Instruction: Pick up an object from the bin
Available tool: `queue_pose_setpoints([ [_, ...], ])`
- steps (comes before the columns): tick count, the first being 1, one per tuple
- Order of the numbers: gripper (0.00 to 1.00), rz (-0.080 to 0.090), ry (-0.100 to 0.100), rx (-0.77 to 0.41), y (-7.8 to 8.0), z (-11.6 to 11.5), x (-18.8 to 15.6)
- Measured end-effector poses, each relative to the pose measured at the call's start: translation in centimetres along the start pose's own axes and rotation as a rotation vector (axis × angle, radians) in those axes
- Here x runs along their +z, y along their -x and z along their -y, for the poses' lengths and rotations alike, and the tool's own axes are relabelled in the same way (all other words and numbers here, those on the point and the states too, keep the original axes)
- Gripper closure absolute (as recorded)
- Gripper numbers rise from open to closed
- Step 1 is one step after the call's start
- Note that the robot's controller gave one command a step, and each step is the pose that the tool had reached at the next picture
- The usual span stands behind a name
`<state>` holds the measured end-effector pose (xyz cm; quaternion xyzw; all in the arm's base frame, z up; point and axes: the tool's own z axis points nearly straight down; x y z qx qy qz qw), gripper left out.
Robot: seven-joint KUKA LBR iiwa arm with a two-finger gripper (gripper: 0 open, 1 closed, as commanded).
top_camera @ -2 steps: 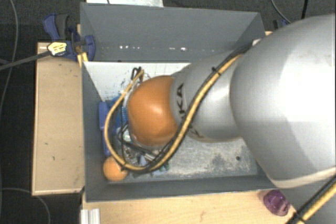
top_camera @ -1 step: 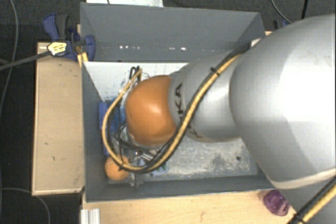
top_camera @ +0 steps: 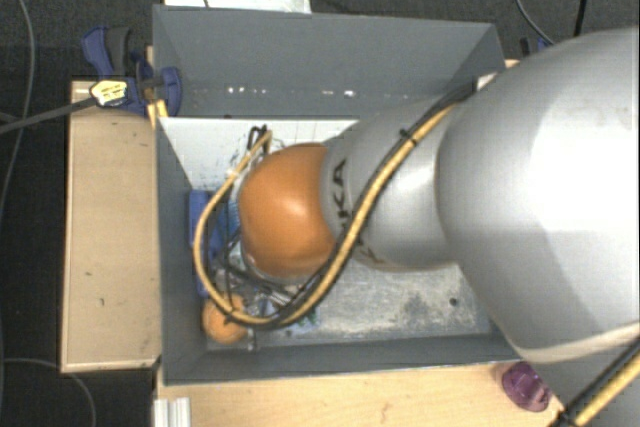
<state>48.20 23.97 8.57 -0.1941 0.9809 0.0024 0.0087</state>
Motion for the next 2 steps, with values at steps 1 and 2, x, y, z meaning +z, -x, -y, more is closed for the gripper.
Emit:
queue_pose_setpoints([
  [1, 1.0, 0.0, 0.0, 0.0, 0.0, 0.0, 0.0],
  [2, 1.0, 0.005, -0.002, -0.127, 1.5, 1.8, 1.5],
])
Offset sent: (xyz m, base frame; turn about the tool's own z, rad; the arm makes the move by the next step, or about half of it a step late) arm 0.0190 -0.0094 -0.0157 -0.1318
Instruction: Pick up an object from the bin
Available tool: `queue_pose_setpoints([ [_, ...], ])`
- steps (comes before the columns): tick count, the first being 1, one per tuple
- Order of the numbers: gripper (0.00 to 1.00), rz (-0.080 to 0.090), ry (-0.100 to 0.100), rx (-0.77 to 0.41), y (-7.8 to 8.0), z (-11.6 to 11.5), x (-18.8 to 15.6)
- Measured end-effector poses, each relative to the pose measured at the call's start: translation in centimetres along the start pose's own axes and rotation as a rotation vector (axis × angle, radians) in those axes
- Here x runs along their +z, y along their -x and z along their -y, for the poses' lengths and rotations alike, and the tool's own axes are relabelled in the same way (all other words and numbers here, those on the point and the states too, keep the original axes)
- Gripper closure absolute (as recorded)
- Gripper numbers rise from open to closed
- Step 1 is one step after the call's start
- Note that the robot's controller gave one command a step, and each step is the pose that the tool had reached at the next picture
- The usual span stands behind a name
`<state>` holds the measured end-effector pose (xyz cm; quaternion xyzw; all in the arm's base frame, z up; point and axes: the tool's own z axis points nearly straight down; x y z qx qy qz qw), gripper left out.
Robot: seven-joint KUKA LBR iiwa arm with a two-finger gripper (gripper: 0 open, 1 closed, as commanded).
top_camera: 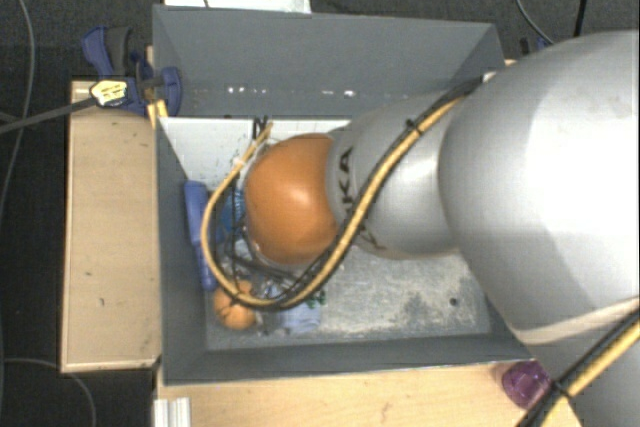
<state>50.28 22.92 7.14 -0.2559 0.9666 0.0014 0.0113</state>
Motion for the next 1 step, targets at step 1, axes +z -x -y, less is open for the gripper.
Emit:
queue_pose_setpoints([
  [1, 1.0, 0.0, 0.0, 0.002, 0.0, 0.0, 0.0],
])
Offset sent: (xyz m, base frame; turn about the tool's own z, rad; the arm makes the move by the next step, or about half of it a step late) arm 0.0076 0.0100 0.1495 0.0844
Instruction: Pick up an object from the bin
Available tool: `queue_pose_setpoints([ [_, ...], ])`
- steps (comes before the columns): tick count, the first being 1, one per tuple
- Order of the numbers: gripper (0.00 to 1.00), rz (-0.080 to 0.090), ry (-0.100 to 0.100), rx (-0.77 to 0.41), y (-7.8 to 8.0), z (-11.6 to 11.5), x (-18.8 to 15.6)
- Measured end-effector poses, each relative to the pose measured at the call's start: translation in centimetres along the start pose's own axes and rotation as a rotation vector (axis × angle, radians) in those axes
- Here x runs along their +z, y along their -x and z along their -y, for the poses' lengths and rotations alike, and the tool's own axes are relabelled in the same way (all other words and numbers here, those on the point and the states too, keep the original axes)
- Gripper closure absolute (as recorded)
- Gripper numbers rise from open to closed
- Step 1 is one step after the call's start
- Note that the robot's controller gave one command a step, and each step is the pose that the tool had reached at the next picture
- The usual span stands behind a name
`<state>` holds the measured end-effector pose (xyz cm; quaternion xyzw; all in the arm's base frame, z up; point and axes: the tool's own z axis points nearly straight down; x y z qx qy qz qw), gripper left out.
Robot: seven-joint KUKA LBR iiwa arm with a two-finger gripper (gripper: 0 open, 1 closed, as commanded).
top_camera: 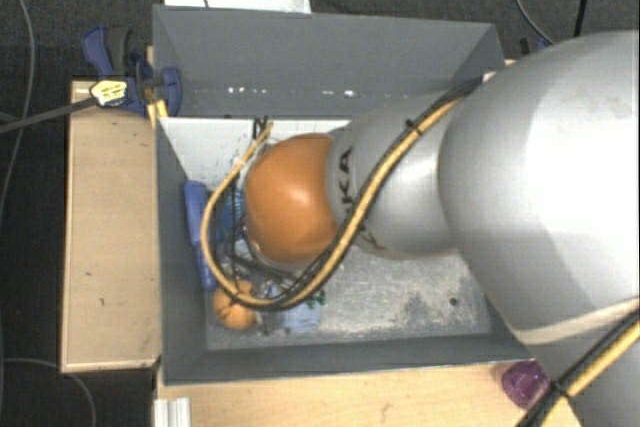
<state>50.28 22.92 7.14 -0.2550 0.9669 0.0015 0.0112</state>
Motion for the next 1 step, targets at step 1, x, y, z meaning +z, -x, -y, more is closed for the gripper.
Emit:
queue_pose_setpoints([
  [1, 1.0, 0.012, -0.001, 0.082, 1.75, -0.39, -15.41],
])
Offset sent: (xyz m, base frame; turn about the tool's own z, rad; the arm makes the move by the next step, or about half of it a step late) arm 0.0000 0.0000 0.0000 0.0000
